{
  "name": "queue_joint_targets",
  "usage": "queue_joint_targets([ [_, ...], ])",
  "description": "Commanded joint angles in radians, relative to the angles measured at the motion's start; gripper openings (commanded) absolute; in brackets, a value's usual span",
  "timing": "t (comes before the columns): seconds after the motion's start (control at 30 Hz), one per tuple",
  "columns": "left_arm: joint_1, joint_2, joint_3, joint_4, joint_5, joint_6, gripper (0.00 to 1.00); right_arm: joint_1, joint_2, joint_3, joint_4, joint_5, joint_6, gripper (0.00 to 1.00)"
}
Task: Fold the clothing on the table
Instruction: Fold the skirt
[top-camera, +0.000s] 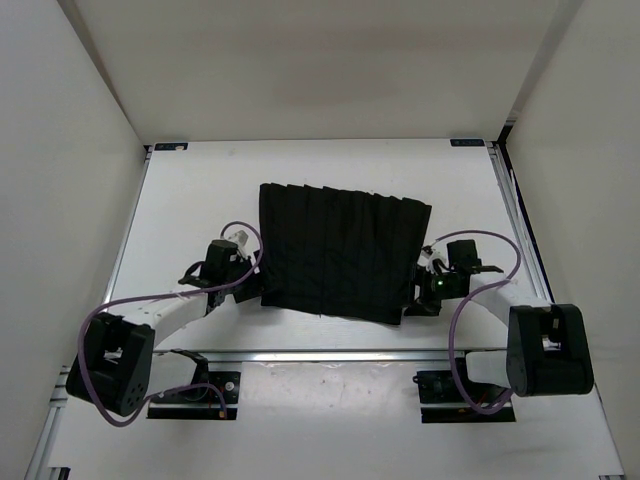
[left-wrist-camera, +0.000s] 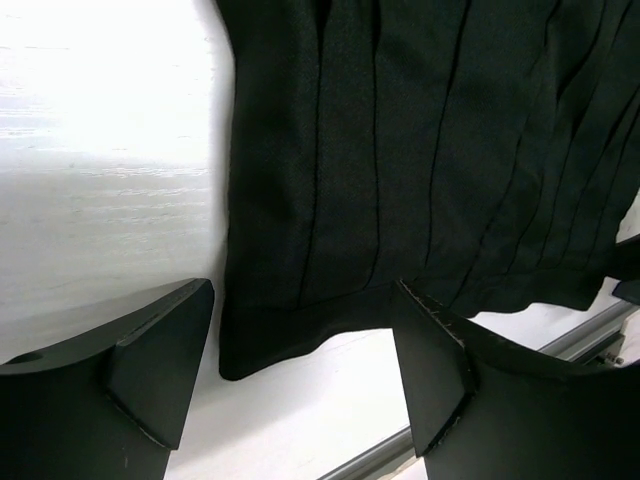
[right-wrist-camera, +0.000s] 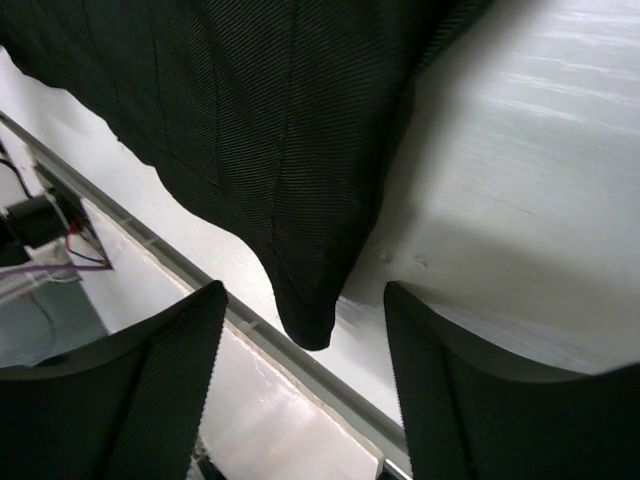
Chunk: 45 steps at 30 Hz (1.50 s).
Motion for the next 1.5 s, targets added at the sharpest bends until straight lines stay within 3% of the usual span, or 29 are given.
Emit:
queue_joint_targets([
  [0.0,-0.016,0.041,-0.032,-0.053,-0.025,-0.006,0.83,0.053,0.01,-0.021,0.026,0.096,-0.025,0.68],
  [0.17,-0.019,0.067,-0.019,-0.047,-0.025,0.001,0.82,0.045,0.03,-0.012,0.031,0.087,-0.034,0.55],
  [0.2,-0.02,0.07,-0.021,-0.039,-0.021,0.007,0.81,0.053,0.032,-0.006,0.028,0.099,-0.049,0.48],
  [0.23,-0.025,0.087,-0.01,-0.039,-0.01,0.001,0.73,0.082,0.024,0.012,0.016,0.116,-0.096,0.16],
  [0.3,-0.028,0.087,-0.012,-0.032,-0.007,0.001,0.66,0.083,0.013,0.014,0.013,0.121,-0.104,0.07],
  [0.33,-0.033,0.09,-0.012,-0.038,-0.007,0.004,0.57,0.086,0.009,0.009,0.007,0.125,-0.119,0.0],
  [0.37,-0.03,0.093,-0.013,-0.036,0.004,0.007,0.51,0.087,-0.005,0.02,-0.001,0.131,-0.139,0.01],
  [0.43,-0.045,0.103,-0.013,-0.061,0.004,0.016,0.22,0.076,-0.03,0.026,-0.013,0.124,-0.146,0.0],
  [0.53,-0.068,0.092,-0.013,-0.085,0.004,0.037,0.0,0.047,-0.068,0.052,-0.033,0.107,-0.158,0.0],
  [0.77,-0.054,-0.045,-0.015,-0.137,0.036,0.05,0.0,-0.047,-0.1,0.133,-0.153,0.044,-0.219,0.01],
  [0.97,-0.04,-0.195,0.04,-0.279,0.096,0.024,0.0,-0.061,-0.189,0.167,-0.217,0.01,-0.244,0.0],
  [1.1,-0.072,-0.235,0.143,-0.413,0.179,-0.004,0.0,-0.03,-0.244,0.238,-0.286,-0.062,-0.25,0.0],
  [1.23,-0.021,-0.221,0.234,-0.476,0.269,-0.033,0.0,-0.041,-0.229,0.382,-0.386,-0.151,-0.328,0.0],
  [1.37,0.119,-0.177,0.29,-0.516,0.407,-0.038,0.0,-0.192,-0.159,0.474,-0.469,-0.249,-0.357,0.0],
  [1.47,0.164,-0.169,0.304,-0.559,0.394,-0.012,0.0,-0.312,-0.073,0.502,-0.522,-0.277,-0.395,0.0],
])
